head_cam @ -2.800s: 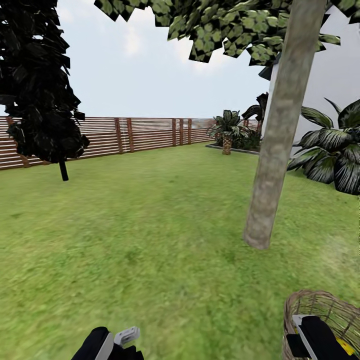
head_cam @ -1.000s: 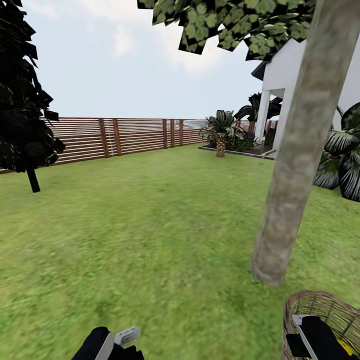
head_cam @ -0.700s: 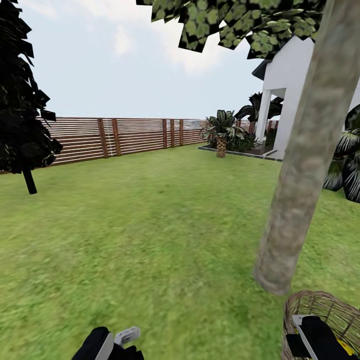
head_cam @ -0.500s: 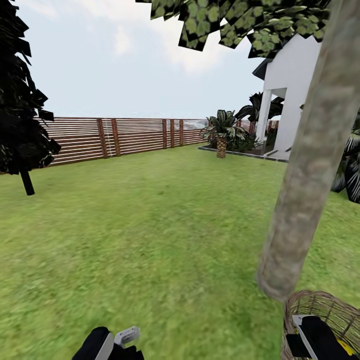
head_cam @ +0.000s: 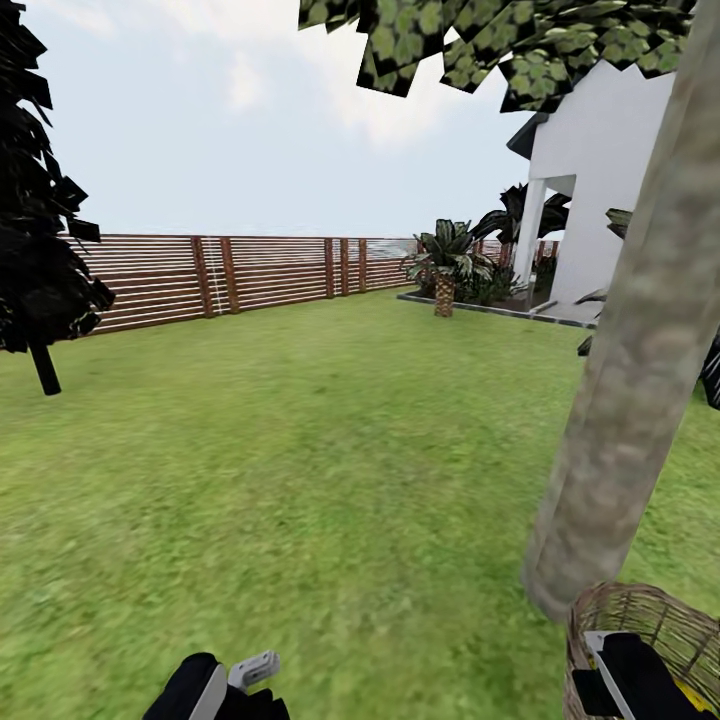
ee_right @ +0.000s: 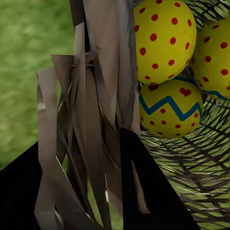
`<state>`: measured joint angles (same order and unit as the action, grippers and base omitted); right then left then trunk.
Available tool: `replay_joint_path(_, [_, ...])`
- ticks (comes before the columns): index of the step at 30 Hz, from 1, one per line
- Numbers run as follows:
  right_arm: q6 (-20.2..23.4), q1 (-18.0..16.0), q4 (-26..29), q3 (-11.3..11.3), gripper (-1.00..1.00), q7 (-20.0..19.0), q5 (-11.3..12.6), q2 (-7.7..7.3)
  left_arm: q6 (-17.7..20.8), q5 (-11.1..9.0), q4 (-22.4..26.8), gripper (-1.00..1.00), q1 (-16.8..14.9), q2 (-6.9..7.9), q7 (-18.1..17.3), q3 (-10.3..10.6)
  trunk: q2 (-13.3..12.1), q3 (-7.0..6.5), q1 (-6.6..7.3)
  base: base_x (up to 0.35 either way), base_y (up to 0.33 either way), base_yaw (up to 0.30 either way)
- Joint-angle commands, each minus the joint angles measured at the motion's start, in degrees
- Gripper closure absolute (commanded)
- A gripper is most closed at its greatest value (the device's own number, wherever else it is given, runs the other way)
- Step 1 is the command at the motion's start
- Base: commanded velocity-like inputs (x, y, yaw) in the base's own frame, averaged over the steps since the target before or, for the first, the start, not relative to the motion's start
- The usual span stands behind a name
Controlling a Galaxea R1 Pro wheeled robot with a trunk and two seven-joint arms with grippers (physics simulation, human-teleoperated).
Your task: Take the three Easter eggs out of the wicker basket on the lawn in the garden, then place them on the lawn next to a single tree (choose any tree) so that all three eggs are next to the same tree and none are left in the basket.
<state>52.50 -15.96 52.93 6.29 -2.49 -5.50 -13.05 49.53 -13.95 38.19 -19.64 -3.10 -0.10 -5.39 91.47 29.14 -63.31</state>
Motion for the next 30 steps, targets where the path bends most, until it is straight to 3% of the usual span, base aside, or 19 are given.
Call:
replay_joint_path(1, [0.2, 0.0, 0.1, 0.0, 1.00, -0.3, -1.1, -0.01, 0.3, 0.0, 0.1, -1.00, 0.0, -0.07, -0.1, -0.3, 0.0, 0.06, -0.03, 0.106, 0.000, 0.000])
replay_joint_path(5, [0.2, 0.0, 0.0, 0.1, 1.00, -0.3, -1.0, -0.04, 0.3, 0.0, 0.2, -1.00, 0.0, -0.07, -0.1, -0.2, 0.0, 0.06, -0.03, 0.016, 0.000, 0.000])
replay_joint_path(30, [0.2, 0.0, 0.0, 0.1, 1.00, -0.4, -0.7, -0.04, 0.3, 0.0, 0.0, -1.00, 0.0, -0.07, 0.3, -0.2, 10.1, 4.55, -5.52, 0.000, 0.000, 0.000])
